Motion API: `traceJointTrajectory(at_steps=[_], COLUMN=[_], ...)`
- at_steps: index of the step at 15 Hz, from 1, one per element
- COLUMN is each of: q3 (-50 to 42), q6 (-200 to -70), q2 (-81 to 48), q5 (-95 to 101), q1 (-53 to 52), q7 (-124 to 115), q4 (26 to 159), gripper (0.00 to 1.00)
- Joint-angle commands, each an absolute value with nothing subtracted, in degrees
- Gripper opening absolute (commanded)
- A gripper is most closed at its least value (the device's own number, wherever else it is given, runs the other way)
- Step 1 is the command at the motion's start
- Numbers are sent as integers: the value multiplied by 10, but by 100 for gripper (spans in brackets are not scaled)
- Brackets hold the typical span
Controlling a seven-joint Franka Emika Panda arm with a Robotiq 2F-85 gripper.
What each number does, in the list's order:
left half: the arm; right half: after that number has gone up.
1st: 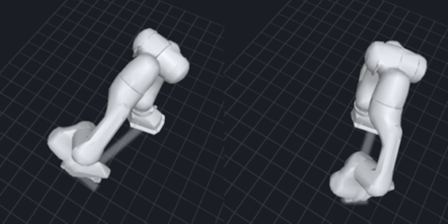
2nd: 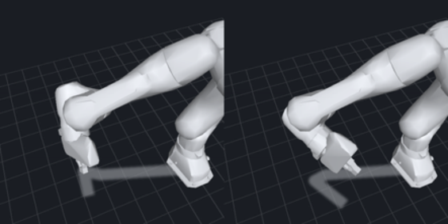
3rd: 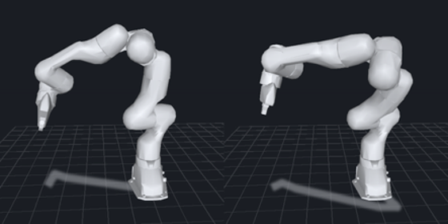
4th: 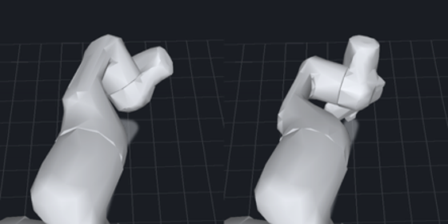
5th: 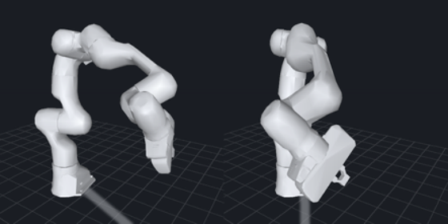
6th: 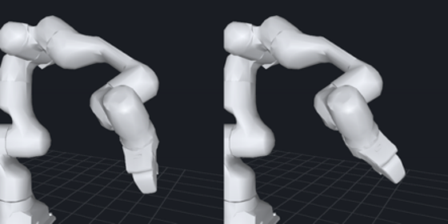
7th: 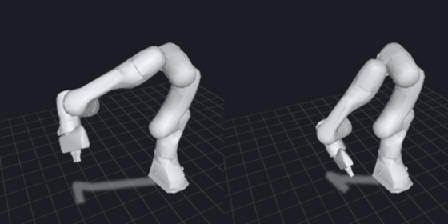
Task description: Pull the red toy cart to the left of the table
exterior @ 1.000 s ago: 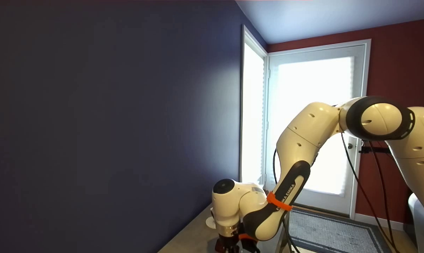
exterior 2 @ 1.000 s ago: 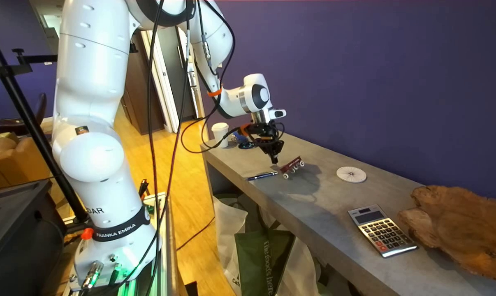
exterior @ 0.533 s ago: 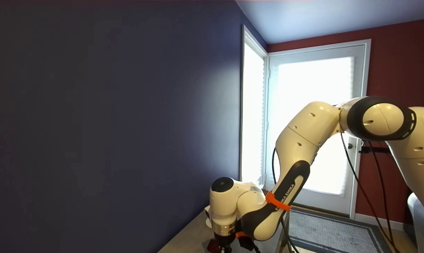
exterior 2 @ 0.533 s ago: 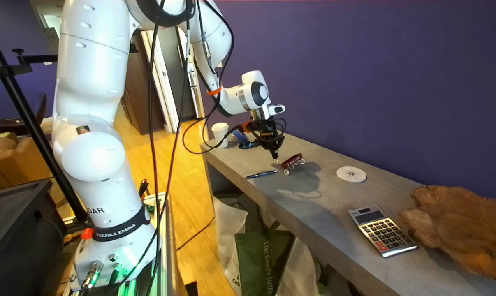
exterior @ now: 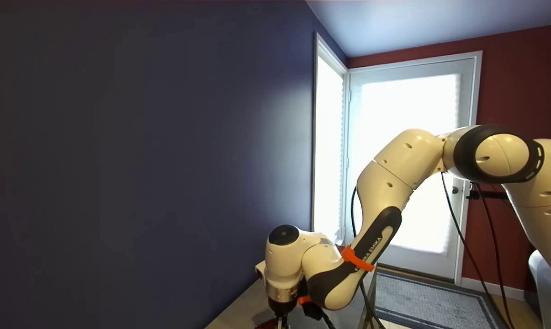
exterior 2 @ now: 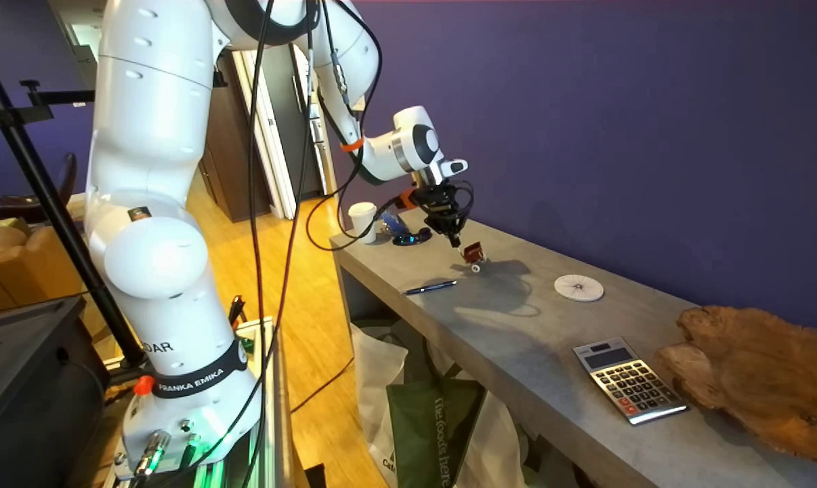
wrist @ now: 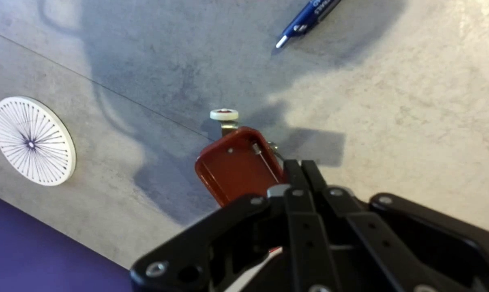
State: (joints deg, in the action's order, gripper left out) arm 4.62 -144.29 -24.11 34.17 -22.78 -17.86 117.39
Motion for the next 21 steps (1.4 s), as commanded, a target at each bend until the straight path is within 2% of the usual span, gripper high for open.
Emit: traceJointTrajectory(at_steps=[1, 10, 21], q3=[60, 108, 143], q6=[-1447, -1454, -1393], q2=[-246, -254, -336], q5=[335, 256, 154], q1=[-227, -217, -216], q7=[-145, -51, 75], q4=[1160, 1138, 990], gripper=[1, 1, 1])
